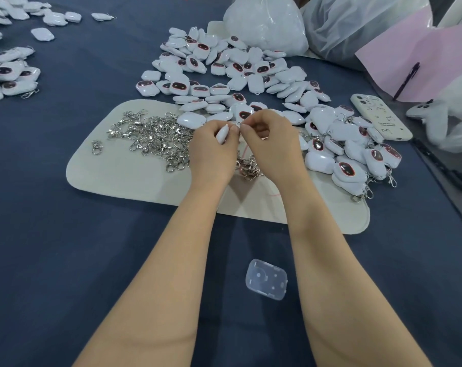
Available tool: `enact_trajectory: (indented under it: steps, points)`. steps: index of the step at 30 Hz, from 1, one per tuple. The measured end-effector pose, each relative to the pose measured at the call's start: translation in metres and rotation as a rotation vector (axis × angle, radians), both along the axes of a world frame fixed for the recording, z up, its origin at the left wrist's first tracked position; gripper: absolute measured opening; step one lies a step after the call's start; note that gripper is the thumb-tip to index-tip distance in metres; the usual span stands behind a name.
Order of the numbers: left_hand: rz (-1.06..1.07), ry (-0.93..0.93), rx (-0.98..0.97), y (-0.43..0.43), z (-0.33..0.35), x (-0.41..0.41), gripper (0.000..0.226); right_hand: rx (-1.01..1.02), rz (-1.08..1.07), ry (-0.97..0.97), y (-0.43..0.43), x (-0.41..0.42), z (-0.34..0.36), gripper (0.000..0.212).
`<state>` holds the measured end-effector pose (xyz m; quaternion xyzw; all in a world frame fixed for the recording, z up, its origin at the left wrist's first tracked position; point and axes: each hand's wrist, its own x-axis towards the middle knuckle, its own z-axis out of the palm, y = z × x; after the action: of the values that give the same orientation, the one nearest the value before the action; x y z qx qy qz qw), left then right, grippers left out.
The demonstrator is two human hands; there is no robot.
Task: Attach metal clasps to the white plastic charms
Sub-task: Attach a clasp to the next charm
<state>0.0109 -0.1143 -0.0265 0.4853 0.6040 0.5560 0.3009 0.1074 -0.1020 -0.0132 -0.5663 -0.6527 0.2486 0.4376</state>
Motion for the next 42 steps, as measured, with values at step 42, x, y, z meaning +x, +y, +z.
enact_trajectory:
  steps: [42]
  points:
    - [0.027,0.184,0.069,-0.003,-0.0043,-0.0002,0.011,0.017,-0.039,0.039,0.0009,-0.003,-0.0056,0.007]
